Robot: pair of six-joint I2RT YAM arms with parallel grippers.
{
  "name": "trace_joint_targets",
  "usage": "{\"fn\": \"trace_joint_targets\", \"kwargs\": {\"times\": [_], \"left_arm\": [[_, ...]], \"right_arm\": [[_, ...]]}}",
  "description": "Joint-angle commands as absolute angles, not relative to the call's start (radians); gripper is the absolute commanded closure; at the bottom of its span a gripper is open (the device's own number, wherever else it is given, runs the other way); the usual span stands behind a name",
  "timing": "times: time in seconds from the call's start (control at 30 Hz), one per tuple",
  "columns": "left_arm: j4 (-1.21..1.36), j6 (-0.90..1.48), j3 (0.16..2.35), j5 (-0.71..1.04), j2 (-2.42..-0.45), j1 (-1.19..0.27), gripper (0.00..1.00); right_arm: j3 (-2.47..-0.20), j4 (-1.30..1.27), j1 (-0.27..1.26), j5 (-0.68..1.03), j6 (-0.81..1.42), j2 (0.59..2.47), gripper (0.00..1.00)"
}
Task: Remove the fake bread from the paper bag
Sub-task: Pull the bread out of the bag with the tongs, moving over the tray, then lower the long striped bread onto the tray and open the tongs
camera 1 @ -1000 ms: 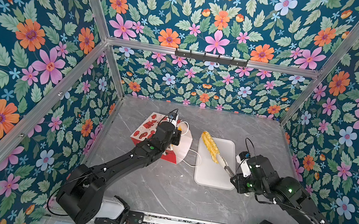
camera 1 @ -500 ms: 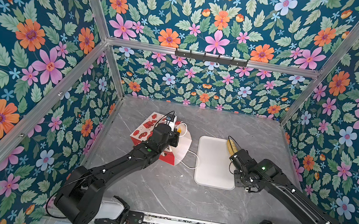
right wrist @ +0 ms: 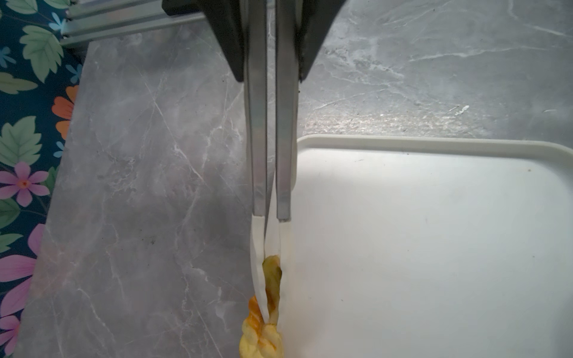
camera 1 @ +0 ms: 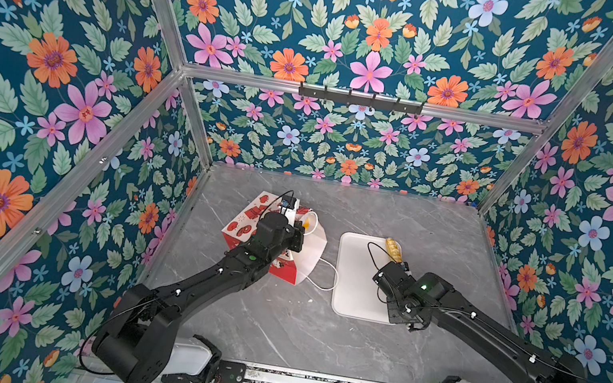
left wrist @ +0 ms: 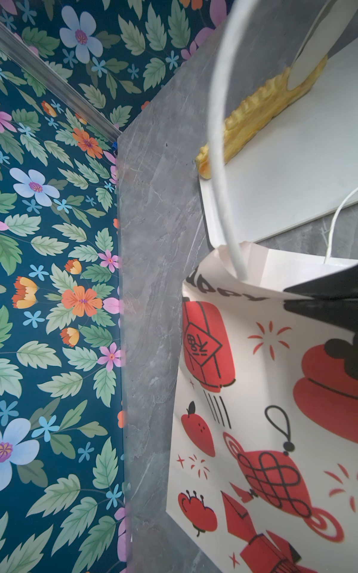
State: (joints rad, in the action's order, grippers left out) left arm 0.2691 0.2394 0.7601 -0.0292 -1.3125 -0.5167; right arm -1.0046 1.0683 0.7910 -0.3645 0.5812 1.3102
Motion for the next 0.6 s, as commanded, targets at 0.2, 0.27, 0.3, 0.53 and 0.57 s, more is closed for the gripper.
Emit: {"fn": "trace_joint_targets", "kwargs": {"times": [0.2,0.27,0.3,0.53,0.57], "left_arm": [[0.309,0.250,0.765,-0.002,-1.311,-0.512,1.00],[0.315,0.255,0.764,0.010,-1.314,-0.512,1.00],[0.320,0.256,0.763,0.018,-1.315,-0.512,1.00],[0.323,0.263,0.759,0.033,-1.321,-0.512,1.00],[0.325,0.266,0.755,0.035,-1.320,-0.512,1.00]], "right_arm": [[-0.975,0.970,0.807,-0.271,0.594,1.295,0.77],[-0.963,0.945,0.808,-0.253,0.595,1.278,0.76],[-0.954,0.926,0.808,-0.240,0.594,1.264,0.76],[-0.899,0.847,0.808,-0.202,0.585,1.158,0.73],[-0.897,0.849,0.807,-0.205,0.585,1.148,0.73]]}}
